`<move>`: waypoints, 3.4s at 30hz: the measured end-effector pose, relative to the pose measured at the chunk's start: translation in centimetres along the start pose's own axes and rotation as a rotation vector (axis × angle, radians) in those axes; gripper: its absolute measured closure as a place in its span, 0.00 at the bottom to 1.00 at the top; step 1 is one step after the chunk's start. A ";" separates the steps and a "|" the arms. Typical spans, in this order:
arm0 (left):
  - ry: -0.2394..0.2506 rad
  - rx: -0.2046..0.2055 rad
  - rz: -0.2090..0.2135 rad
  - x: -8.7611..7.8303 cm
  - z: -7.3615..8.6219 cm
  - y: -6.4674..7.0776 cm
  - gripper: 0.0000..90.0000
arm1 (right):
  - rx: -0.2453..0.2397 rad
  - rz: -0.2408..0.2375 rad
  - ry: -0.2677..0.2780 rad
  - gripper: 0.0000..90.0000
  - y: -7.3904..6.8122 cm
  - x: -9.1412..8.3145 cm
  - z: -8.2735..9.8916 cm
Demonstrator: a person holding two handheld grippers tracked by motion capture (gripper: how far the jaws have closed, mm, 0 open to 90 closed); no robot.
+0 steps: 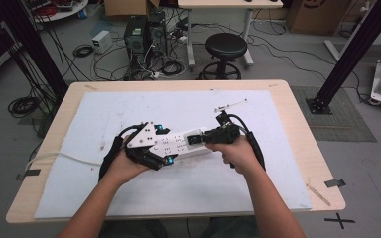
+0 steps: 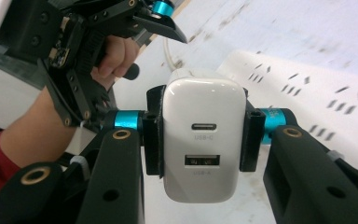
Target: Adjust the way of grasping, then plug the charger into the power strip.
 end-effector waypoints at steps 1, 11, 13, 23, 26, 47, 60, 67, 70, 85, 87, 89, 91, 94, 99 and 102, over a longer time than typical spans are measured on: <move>-0.030 -0.028 -0.021 -0.9 0.3 -0.6 0.21 | 0.000 0.000 0.000 0.70 0.0 0.0 0.0; -0.203 -0.143 -0.081 -4.4 0.4 -2.5 0.21 | -0.051 0.114 -0.017 0.70 0.0 -2.8 -0.9; -0.245 -0.152 -0.097 -5.2 0.3 -3.2 0.21 | -0.078 0.180 -0.050 0.70 0.1 -4.0 -1.2; -0.397 -0.228 -0.097 -6.7 0.9 -5.9 0.21 | -0.119 0.237 -0.095 0.70 0.1 -4.9 -2.2; -0.403 -0.240 -0.092 -6.7 1.3 -6.2 0.21 | -0.123 0.240 -0.110 0.70 0.2 -4.7 -2.3; -0.375 -0.236 -0.062 -7.1 2.4 -7.0 0.21 | -0.215 0.274 -0.216 0.70 1.7 -3.4 -4.3; -0.405 -0.276 -0.135 -10.1 4.6 -8.1 0.21 | -0.401 0.273 -0.486 0.70 3.8 0.4 -6.8; -0.431 -0.283 -0.143 -11.1 5.8 -8.4 0.21 | -0.537 0.225 -0.630 0.70 4.7 2.9 -6.7; -0.438 -0.279 -0.145 -11.3 5.9 -8.5 0.21 | -0.548 0.207 -0.666 0.70 4.9 3.5 -6.7; -0.414 -0.286 -0.167 -11.2 6.2 -8.1 0.21 | -0.698 0.167 -0.867 0.70 6.1 6.5 -6.1; -0.414 -0.287 -0.167 -11.1 6.2 -8.1 0.21 | -0.721 0.165 -0.878 0.70 6.1 6.6 -6.1; -0.423 -0.279 -0.167 -11.1 6.3 -8.1 0.21 | -0.738 0.167 -0.882 0.70 6.2 6.7 -6.1; -0.426 -0.283 -0.163 -11.0 6.4 -8.0 0.21 | -0.746 0.164 -0.895 0.70 6.2 6.7 -5.9; -0.426 -0.281 -0.164 -10.9 6.5 -8.1 0.21 | -0.760 0.170 -0.904 0.70 6.3 6.8 -5.8; -0.425 -0.279 -0.160 -10.8 6.5 -8.0 0.21 | -0.791 0.167 -0.908 0.70 6.4 7.0 -5.7; -0.425 -0.280 -0.157 -10.8 6.4 -8.0 0.21 | -0.827 0.152 -0.913 0.70 6.4 7.0 -5.7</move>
Point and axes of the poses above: each handheld gripper's, and its own axes: x roughly forward along the jaws, z roughly out of its underside, y roughly to its right, the point moved 5 cm from there along x, roughly forward along the jaws, and after that the axes turned 7 degrees about -x, right-handed, at the moved point
